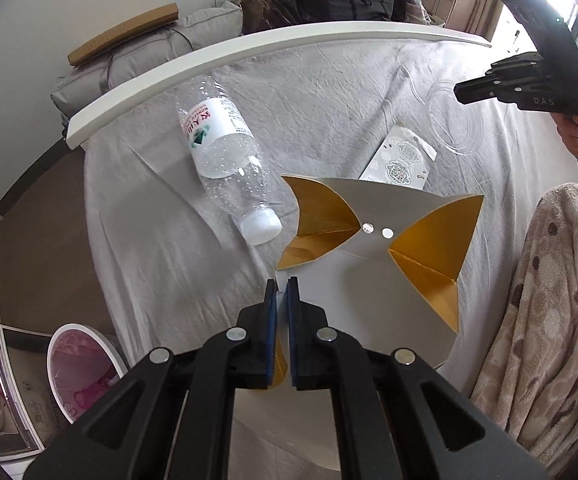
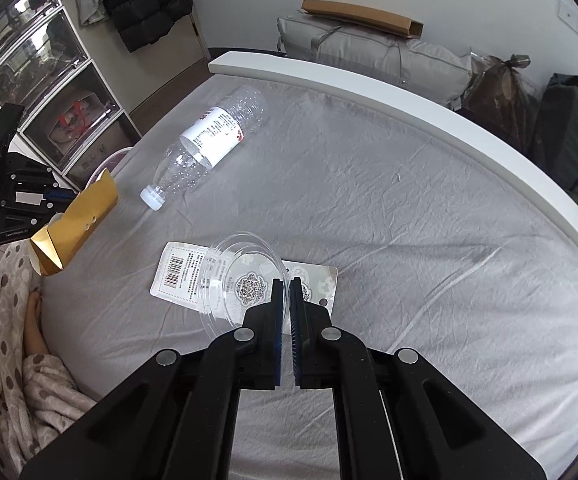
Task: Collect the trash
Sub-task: 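Carry the lid and gold-lined box to the bin and open both tools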
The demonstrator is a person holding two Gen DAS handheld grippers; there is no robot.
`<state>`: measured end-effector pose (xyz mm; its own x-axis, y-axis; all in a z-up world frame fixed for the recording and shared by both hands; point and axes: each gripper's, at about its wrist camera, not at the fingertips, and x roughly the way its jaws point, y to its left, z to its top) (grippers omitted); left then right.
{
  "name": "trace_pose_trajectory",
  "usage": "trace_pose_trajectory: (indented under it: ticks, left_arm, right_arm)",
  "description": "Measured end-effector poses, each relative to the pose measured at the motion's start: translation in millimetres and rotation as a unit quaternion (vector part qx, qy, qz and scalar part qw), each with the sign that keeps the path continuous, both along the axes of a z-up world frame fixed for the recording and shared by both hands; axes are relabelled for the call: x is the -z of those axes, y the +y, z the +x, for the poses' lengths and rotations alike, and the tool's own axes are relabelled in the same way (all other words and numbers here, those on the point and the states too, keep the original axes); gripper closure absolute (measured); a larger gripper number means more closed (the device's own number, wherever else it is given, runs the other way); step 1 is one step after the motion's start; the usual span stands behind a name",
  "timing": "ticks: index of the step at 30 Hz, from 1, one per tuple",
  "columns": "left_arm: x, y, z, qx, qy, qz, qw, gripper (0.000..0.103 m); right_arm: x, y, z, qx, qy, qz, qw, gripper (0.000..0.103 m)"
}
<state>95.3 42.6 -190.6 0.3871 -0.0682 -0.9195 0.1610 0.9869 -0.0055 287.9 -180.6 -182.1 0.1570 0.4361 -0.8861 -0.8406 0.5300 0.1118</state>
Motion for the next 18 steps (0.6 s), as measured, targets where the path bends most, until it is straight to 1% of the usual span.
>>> trace_pose_trajectory:
  ticks: [4, 8, 13, 18]
  left_arm:
    - [-12, 9, -14, -0.008, -0.02, 0.003, 0.9998, 0.098]
    - [-24, 30, -34, -0.027, -0.037, 0.004, 0.999, 0.098]
    - [-37, 66, -62, -0.066, -0.058, 0.003, 0.9962, 0.098]
    - [-44, 110, -93, -0.111, -0.076, -0.002, 0.9909, 0.098]
  right_arm:
    - [-14, 10, -8, -0.008, -0.003, 0.009, 1.0, 0.1]
    - [-27, 31, -19, -0.028, -0.015, 0.005, 0.999, 0.1]
    - [-46, 66, -33, -0.045, -0.04, 0.008, 0.998, 0.1]
    - [-59, 110, -49, -0.067, -0.047, 0.013, 0.997, 0.1]
